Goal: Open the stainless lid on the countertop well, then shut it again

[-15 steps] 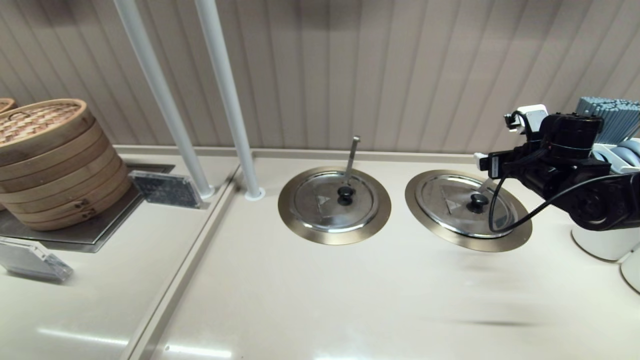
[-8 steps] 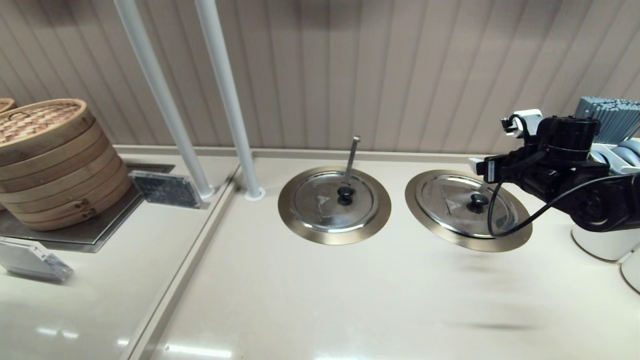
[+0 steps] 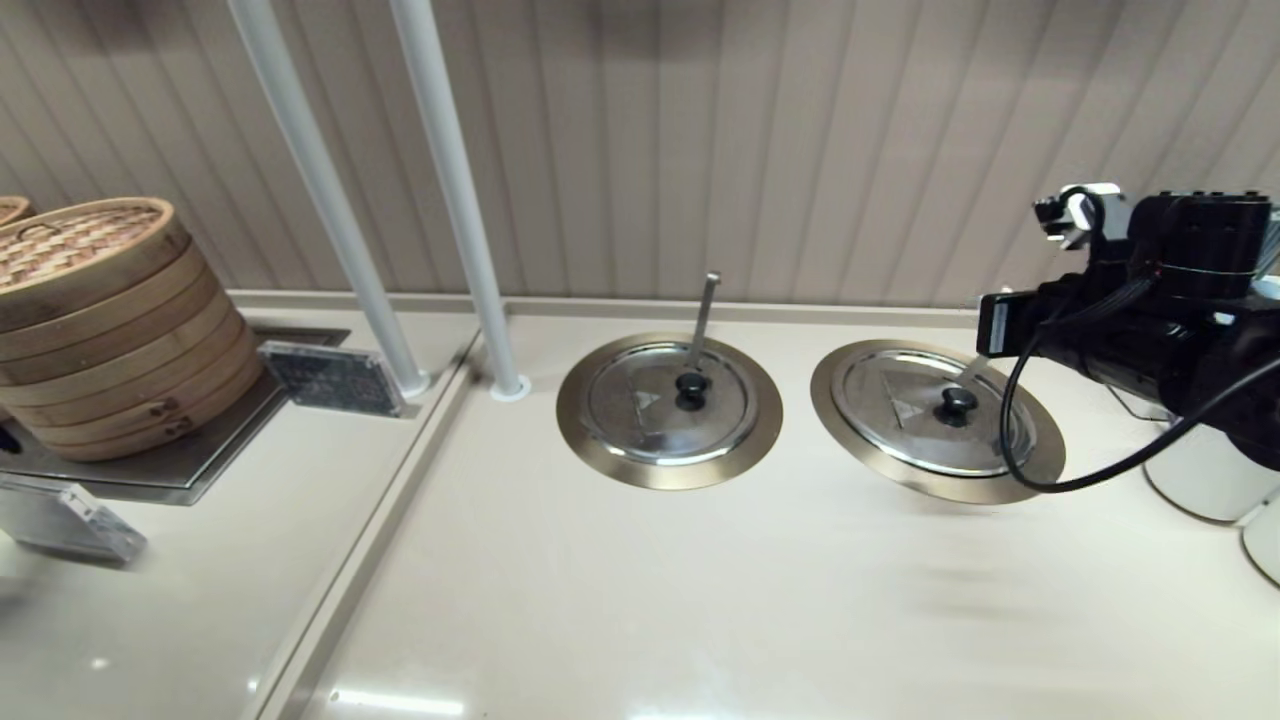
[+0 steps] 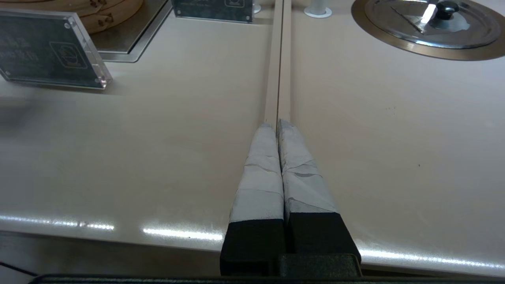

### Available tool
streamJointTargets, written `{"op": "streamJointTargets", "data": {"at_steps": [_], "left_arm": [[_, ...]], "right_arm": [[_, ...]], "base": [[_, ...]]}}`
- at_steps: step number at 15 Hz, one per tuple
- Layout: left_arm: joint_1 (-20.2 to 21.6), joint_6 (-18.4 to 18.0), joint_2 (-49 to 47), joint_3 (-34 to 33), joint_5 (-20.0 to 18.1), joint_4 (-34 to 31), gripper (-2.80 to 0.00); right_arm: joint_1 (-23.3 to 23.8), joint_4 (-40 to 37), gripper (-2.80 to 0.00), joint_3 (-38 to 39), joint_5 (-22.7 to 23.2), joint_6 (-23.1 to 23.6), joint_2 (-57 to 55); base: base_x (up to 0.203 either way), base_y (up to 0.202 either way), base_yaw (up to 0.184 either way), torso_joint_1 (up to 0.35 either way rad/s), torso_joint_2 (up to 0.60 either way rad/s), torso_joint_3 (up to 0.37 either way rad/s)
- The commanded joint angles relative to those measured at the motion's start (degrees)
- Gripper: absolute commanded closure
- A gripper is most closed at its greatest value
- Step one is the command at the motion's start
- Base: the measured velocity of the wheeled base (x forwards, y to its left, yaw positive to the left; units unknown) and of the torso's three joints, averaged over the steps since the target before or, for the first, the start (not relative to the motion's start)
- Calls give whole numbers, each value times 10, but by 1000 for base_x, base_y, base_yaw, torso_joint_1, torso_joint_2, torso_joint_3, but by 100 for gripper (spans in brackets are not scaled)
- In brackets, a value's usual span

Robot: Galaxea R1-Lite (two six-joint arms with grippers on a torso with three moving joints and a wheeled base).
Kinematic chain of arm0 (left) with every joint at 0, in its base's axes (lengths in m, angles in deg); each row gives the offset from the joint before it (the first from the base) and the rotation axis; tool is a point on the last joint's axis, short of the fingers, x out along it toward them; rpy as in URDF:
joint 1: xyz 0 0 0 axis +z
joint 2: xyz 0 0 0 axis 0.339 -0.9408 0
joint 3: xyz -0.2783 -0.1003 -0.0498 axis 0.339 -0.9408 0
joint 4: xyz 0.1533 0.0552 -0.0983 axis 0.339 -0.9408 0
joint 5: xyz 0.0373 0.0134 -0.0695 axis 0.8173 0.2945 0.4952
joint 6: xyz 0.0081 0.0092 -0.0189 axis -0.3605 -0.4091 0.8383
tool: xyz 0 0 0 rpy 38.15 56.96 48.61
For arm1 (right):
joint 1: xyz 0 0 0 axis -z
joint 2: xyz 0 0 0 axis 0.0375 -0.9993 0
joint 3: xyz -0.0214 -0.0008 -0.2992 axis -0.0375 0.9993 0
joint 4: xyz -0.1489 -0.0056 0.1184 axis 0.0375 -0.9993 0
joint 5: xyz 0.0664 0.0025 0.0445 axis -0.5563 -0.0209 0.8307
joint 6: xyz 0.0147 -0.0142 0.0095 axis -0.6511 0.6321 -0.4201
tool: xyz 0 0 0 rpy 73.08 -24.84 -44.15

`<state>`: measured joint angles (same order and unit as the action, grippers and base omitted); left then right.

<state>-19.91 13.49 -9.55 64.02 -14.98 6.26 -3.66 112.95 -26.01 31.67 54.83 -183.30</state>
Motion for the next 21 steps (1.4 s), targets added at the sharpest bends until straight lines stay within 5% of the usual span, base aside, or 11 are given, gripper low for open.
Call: {"op": "streamJointTargets", "data": {"at_steps": [1, 9, 15, 19, 21], "left_arm": [[0, 0, 0, 0, 0, 0, 0], [0, 0, 0, 0, 0, 0, 0], [0, 0, 0, 0, 0, 0, 0], [0, 0, 0, 0, 0, 0, 0], [0, 0, 0, 0, 0, 0, 0]], "right_arm": [[-12, -13, 0, 27, 5, 0, 86], [-22, -103, 0, 267, -8, -25, 466], [7, -298, 0, 282, -76, 62, 771], [47, -392, 0, 339, -49, 82, 960], [53, -395, 0, 432, -21, 43, 978]], "base": [[0, 0, 0, 0, 0, 0], [0, 0, 0, 0, 0, 0], [0, 0, 0, 0, 0, 0], [0, 0, 0, 0, 0, 0], [0, 0, 0, 0, 0, 0]]}}
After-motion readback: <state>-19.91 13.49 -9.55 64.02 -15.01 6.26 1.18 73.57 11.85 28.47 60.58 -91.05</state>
